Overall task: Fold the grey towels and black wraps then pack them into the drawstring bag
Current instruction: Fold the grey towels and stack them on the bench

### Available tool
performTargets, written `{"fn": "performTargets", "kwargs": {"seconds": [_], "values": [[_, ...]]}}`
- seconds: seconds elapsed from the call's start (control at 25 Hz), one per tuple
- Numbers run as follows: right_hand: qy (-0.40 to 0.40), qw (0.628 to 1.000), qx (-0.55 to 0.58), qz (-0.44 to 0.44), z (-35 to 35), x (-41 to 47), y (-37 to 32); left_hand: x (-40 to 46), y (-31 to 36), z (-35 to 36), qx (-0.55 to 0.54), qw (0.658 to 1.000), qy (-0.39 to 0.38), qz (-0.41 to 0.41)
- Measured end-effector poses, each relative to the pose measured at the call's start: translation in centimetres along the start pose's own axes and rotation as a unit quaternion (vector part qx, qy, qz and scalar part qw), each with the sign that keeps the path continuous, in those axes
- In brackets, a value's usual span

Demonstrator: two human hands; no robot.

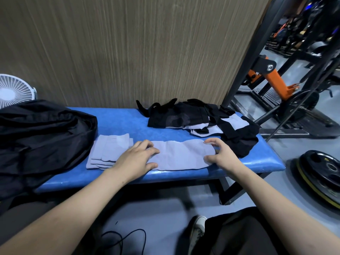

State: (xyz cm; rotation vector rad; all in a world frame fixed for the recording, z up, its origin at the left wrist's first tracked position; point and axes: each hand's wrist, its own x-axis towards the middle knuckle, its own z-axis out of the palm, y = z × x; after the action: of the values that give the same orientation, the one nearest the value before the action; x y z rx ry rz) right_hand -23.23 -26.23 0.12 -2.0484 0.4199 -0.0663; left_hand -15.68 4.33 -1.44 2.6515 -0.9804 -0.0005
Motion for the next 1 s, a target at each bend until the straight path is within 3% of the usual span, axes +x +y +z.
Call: {"fn": "performTargets", "kwargs": {"seconds": [0.28, 0.52, 0.76, 1.0], "values": [[-0.003, 0.994, 0.111, 0.023, -2.4, -0.9, 0.6, 0.5, 0.1, -0.2, 0.019, 0.999, -0.017, -0.028], [0.022, 1.000, -0.015, -0.001, -2.1, -1.2, 0.4, 0.7, 0.1, -0.7, 0.003, 0.999, -0.009, -0.044], [0.021, 0.997, 0.044, -0.057, -0.5, -1.4, -2.2, 0.6, -0.6, -0.5, -0.079, 0.995, -0.019, -0.053], [-0.035, 0.994, 0.058, -0.086, 3.9, -1.3, -5.1, 0.9, -0.3, -0.2, -0.151, 0.986, -0.020, -0.063]]}}
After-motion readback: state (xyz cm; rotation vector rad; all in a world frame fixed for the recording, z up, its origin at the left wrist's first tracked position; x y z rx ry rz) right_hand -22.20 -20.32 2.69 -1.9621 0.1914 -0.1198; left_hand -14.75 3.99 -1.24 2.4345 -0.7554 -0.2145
